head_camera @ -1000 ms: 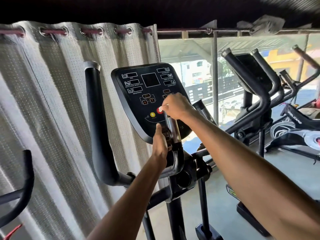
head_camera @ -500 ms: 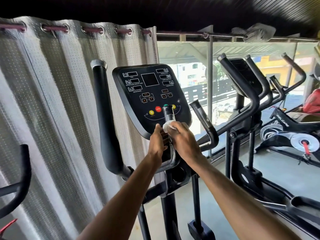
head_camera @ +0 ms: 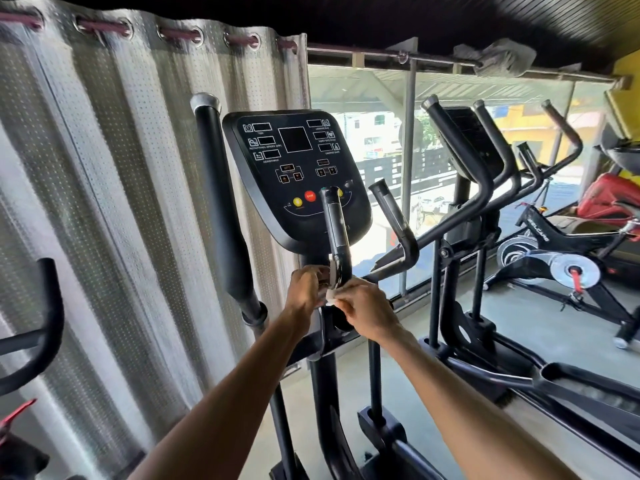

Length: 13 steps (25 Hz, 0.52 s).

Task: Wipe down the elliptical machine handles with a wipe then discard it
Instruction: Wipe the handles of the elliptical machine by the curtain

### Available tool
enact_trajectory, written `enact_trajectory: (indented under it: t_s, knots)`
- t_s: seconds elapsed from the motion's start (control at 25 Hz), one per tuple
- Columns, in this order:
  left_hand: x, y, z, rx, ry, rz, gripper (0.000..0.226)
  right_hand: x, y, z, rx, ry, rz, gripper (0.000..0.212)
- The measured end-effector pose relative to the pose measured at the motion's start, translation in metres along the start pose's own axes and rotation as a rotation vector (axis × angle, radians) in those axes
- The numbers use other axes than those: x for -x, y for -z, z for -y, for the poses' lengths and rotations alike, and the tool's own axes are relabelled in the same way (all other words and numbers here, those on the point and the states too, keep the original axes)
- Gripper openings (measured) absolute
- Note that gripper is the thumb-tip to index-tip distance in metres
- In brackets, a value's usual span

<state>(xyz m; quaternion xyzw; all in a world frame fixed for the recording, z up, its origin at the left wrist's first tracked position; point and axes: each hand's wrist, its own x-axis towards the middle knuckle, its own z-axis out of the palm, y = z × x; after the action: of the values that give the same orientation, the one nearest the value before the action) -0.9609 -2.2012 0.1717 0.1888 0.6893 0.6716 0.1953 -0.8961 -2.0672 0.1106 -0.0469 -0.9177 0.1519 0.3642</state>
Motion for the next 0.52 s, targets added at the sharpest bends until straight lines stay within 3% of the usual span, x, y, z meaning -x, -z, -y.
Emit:
enact_trajectory:
  t_s: [0.12,0.2,0.36,0.52]
  knots:
    - [0.015,0.008,0.009,-0.073,-0.035,-0.004,0.039,0.017,0.009,-0.007,-0.611,-0.476,0.074,0.021]
    - [0.023,0.012,0.013,-0.155,-0.056,0.04,0.033,0.025,0.017,-0.008,-1.022,-0.626,0.106,0.021]
    - [0.054,0.011,0.013,-0.113,-0.047,0.068,0.014,0.035,0.044,0.0,-1.29,-0.605,0.278,0.014]
    - [0.092,0.003,0.004,-0.036,-0.083,-0.05,0.017,0.047,0.069,0.017,-1.32,-0.528,0.354,0.031]
